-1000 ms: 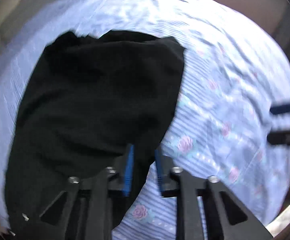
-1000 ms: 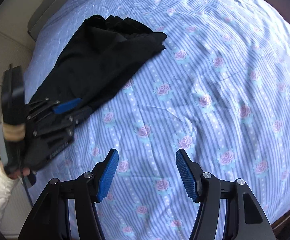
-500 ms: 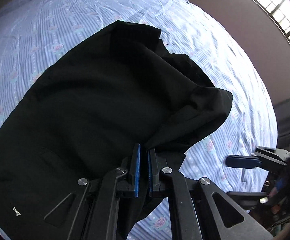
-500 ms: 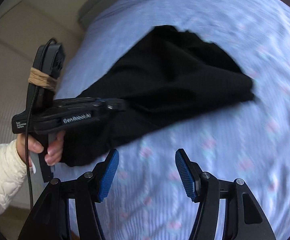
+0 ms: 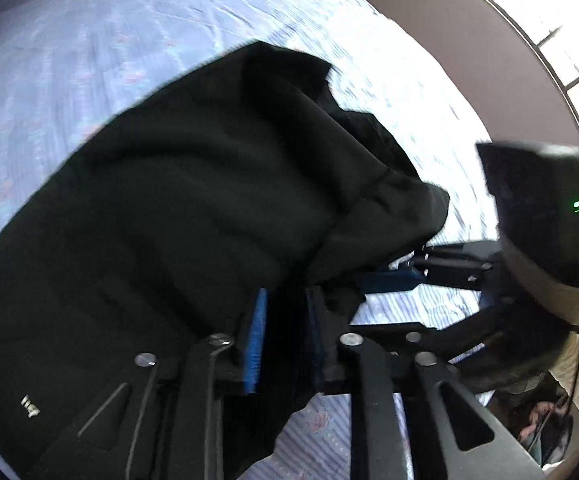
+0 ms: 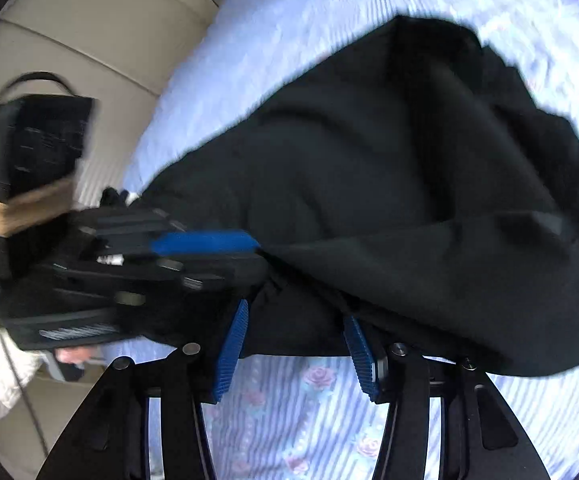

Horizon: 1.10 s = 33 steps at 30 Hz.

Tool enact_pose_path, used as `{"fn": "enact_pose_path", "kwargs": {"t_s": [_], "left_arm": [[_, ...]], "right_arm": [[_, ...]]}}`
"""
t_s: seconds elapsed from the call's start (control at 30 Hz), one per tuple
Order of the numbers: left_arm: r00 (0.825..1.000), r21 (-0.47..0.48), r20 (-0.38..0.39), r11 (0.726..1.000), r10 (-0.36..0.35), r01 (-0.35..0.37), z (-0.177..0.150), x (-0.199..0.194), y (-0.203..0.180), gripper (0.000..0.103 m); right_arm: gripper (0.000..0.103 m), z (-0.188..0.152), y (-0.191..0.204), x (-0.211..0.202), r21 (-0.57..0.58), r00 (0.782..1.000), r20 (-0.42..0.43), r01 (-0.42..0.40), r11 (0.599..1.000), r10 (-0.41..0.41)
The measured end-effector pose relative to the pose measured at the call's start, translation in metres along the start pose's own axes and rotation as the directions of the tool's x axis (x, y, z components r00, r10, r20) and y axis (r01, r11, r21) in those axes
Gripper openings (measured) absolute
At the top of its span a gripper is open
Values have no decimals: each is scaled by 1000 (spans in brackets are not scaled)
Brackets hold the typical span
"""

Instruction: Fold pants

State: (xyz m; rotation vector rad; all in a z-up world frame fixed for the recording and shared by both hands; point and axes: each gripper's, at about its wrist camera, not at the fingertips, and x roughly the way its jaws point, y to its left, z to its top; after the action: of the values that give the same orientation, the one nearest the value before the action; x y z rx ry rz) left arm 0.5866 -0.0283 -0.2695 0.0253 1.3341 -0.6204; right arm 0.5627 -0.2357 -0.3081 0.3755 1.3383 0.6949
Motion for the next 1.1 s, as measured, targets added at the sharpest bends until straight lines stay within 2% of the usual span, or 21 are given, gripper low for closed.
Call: {"fn": "enact_pose_path", "kwargs": {"t_s": [0.07,0.2,0.3,0.4,0.43,0.5,0.6,0.7,0.83,0.9,0.97,1.0,1.07,1.1], "left_arm": [[999,-20,17,999,39,-38,-8,-6,8,33],[996,-38,-34,995,88,-89,-26,3,23,33],[992,-46,-58,992,115,-117,-36,8,30,33],[989,-51,-64,989,133,-136,-46,12,34,33],[989,-59,-66,989,135,-139,-48,12,35,33],[988,-75,-61,987,138,-143,-49,11,36,33],[992,-98,-45,987,121,-125,-51,8,34,34],[992,-82,-58,990,114,-119,-60,12,28,38],[984,-18,-92,988,152,-154,-72,22,20,40],[981,14,-115,988,153,-153,-70,25,15,51],[977,54,-145,987,156,-149,-62,26,7,53],[977,71,-142,986,162,-153,-55,27,0,53],[982,125,-67,978,179,-170,-33,11,-8,53],[983,141,-32,974,181,-175,-23,4,-10,54]], "right_arm": [[52,-2,0,5,3,1000,-21,6,1000,-6],[52,6,2,2,24,999,37,-4,1000,3],[52,8,4,9,13,999,12,31,999,-31],[52,11,4,13,7,1000,24,16,1000,-17],[50,9,4,17,17,1000,-4,26,1000,-26],[21,-4,4,17,30,999,-19,29,999,-28],[15,-39,10,2,60,998,19,65,996,-66],[13,-77,4,-3,163,997,23,68,984,-73],[13,-101,-10,4,289,998,20,58,955,-66],[12,-108,-8,3,323,998,23,51,945,-61],[13,-115,-2,0,316,998,6,64,947,-70],[13,-117,3,-6,322,995,22,86,943,-98],[16,-122,5,-25,359,986,86,102,928,-142],[22,-123,5,-37,394,976,131,109,913,-174]]}}
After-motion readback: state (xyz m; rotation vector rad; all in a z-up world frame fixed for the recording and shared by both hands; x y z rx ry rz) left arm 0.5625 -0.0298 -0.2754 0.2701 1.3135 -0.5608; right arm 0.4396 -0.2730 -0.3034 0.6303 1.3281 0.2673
